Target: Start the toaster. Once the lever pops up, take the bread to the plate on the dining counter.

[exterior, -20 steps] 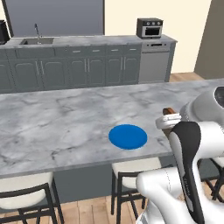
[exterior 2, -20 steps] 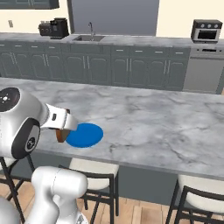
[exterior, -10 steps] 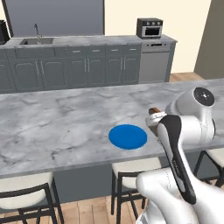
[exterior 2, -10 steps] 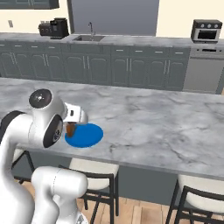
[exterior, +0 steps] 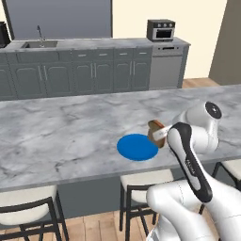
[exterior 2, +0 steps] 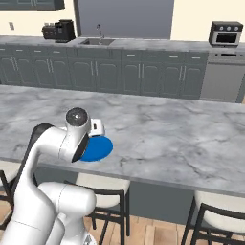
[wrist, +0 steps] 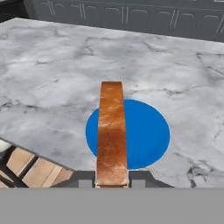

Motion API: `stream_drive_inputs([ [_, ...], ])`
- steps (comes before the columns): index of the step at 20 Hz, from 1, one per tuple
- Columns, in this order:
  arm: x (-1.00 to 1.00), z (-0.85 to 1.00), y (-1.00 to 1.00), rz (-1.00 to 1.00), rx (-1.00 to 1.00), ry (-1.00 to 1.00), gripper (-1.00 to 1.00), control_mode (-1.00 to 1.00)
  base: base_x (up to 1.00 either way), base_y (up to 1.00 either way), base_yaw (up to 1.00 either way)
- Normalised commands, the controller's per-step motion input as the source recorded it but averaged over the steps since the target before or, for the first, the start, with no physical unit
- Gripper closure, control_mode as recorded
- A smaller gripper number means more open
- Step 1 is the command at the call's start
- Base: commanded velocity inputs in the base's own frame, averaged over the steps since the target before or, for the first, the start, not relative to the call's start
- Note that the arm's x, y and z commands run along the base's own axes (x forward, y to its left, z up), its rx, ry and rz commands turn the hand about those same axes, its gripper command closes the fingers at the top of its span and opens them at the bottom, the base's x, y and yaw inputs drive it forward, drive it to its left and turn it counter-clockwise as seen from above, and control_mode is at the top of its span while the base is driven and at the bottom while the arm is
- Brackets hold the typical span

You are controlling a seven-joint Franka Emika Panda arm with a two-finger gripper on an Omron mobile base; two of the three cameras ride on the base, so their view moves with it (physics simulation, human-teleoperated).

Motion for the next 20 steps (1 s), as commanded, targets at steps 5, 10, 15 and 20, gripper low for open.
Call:
stream_drive_inputs([
  [5, 0.40, -0.25, 0.07, 0.14, 0.01, 0.03, 1.00, -1.00, 0.00, 0.00, 0.00],
  [10, 0.34, -0.27, 0.15, 0.08, 0.01, 0.05, 1.00, -1.00, 0.00, 0.00, 0.00],
  [15, 0.49, -0.22, 0.05, 0.07, 0.05, 0.15, 1.00, -1.00, 0.00, 0.00, 0.00],
  [20, 0.48, -0.24, 0.00, 0.05, 0.01, 0.05, 1.00, -1.00, 0.00, 0.00, 0.00],
])
